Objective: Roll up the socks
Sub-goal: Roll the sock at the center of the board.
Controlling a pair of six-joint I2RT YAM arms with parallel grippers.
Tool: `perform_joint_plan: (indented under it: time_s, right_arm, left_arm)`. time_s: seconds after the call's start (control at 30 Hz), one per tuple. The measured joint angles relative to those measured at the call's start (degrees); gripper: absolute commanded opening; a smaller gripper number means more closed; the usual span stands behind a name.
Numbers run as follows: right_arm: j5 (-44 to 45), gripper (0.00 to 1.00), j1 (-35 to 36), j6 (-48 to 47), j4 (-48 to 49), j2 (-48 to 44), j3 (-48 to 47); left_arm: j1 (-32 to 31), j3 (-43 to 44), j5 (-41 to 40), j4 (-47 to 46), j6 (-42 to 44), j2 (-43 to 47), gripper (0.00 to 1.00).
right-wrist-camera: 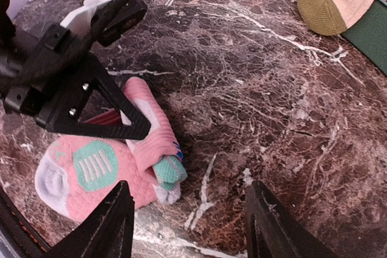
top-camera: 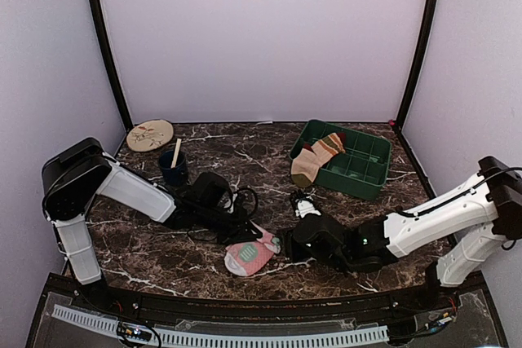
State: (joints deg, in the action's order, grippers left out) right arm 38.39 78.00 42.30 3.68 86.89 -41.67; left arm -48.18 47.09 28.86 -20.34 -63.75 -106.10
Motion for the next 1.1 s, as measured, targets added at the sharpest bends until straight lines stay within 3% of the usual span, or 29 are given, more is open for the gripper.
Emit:
perform_joint_plan:
  time_s: [0.37,0.57,1.1]
  right_arm:
    - [-17.5,0.62,-9.3,8.6,13.2,0.0,5.9]
    - [-25.1,0.63,-12.2,12.9,20.7,4.8,8.0]
    - [-34.1,0.66,-14.0,21.0,34.9,14.3,8.6]
  left_arm:
    - [-1.5,-4.7,-4.4,-8.7,1.9,0.8,0.00]
    - [-2.1,-6.9,-6.0,-13.2,3.9,0.8,0.00]
    - [-3.1,-10.9,-6.8,-26.6,6.8,-2.4,0.00]
